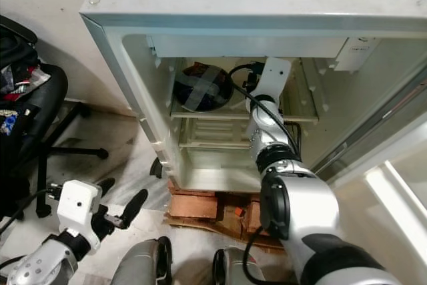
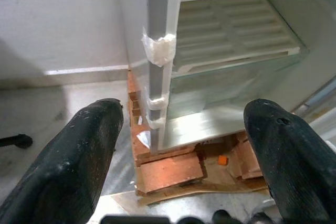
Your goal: Restocking fridge
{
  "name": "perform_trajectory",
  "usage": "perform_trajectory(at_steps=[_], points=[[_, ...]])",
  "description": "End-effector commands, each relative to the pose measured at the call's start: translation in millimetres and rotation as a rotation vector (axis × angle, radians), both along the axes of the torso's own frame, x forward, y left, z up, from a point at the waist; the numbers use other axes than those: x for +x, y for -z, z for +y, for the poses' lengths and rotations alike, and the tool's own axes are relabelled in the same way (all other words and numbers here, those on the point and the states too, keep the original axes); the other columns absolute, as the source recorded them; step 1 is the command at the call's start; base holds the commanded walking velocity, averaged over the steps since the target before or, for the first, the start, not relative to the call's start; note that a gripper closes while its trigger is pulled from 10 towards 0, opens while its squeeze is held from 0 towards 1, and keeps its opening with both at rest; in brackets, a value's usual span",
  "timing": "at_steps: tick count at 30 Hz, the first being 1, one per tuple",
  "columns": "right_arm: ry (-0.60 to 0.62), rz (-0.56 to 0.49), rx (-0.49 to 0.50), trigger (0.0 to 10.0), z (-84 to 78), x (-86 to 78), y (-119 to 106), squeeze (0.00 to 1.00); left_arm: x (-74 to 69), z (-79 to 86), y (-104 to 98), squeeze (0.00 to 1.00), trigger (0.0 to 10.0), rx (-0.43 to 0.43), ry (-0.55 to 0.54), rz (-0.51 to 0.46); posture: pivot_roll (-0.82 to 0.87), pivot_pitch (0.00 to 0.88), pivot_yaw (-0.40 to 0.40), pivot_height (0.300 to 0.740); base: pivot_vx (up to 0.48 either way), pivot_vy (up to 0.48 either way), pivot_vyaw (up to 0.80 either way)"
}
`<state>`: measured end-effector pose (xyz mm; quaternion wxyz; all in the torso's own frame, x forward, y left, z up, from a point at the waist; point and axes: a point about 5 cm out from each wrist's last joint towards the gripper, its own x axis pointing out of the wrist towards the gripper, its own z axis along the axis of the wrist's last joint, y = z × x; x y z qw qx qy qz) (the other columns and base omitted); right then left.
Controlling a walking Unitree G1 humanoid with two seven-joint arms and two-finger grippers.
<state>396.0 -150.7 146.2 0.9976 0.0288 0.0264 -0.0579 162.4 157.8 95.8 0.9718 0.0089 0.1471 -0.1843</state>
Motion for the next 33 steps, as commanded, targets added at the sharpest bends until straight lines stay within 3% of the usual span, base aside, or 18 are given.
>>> perform_trajectory(at_steps=[1, 9, 12, 16, 18, 23, 27, 30, 31, 32, 33], points=[[-0.023, -0.047, -0.07, 10.0, -2.9, 3.8, -12.4, 1.0, -0.4, 3.5, 5.7, 0.0, 10.0, 0.019, -0.01, 0.025, 0.23, 0.192, 0.016, 0.74, 0.0, 0.0, 0.0], [-0.041, -0.05, -0.19, 10.0, -22.3, 2.3, -13.3, 1.0, 14.1, 2.4, 7.8, 0.0, 10.0, 0.029, 0.004, 0.002, 0.2, 0.158, 0.028, 0.74, 0.0, 0.0, 0.0], [-0.053, -0.041, -0.195, 10.0, -24.6, 1.3, -10.8, 1.0, 20.6, 3.9, 7.1, 0.0, 10.0, 0.033, 0.004, -0.01, 0.19, 0.144, 0.032, 0.74, 0.0, 0.0, 0.0], [-0.129, -0.017, -0.14, 10.0, -17.4, 0.3, -4.8, 1.0, 29.6, 4.8, 7.1, 0.0, 10.0, 0.039, 0.008, -0.027, 0.18, 0.114, 0.036, 0.74, 0.0, 0.0, 0.0], [-0.214, 0.029, -0.068, 10.0, -6.5, -1.9, 4.8, 1.0, 35.8, 3.5, 7.7, 0.0, 10.0, 0.041, 0.014, -0.039, 0.17, 0.099, 0.038, 0.74, 0.0, 0.0, 0.0], [-0.279, 0.057, -0.057, 10.0, 1.8, -7.6, 17.6, 1.0, 47.5, 1.0, 7.7, 0.0, 10.0, 0.04, 0.017, -0.064, 0.16, 0.066, 0.039, 0.74, 0.0, 0.0, 0.0], [-0.269, 0.02, -0.095, 10.0, -0.6, -11.0, 20.1, 1.0, 54.1, 0.3, 8.4, 0.0, 10.0, 0.041, 0.013, -0.08, 0.15, 0.044, 0.043, 0.74, 0.0, 0.0, 0.0], [-0.272, 0.003, -0.208, 10.0, -2.0, -14.2, 22.9, 1.0, 57.7, -0.5, 10.0, 0.0, 10.0, 0.045, 0.02, -0.086, 0.13, 0.022, 0.058, 0.74, 0.0, 0.0, 0.0], [-0.27, -0.011, -0.271, 10.0, -4.0, -16.7, 25.2, 0.92, 59.0, -1.3, 10.3, 0.0, 10.0, 0.051, 0.032, -0.091, 0.13, 0.018, 0.064, 0.74, 0.0, 0.0, 0.0], [-0.27, -0.011, -0.271, 10.0, -4.0, -16.7, 25.2, 0.92, 59.0, -1.3, 10.3, 0.0, 10.0, 0.051, 0.032, -0.091, 0.13, 0.018, 0.064, 0.74, 0.0, 0.0, 0.0], [-0.263, -0.014, -0.285, 10.0, -5.6, -18.0, 26.6, 0.77, 59.8, -1.4, 10.5, 0.0, 10.0, 0.053, 0.037, -0.093, 0.13, 0.016, 0.065, 0.74, 0.0, 0.0, 0.0]])
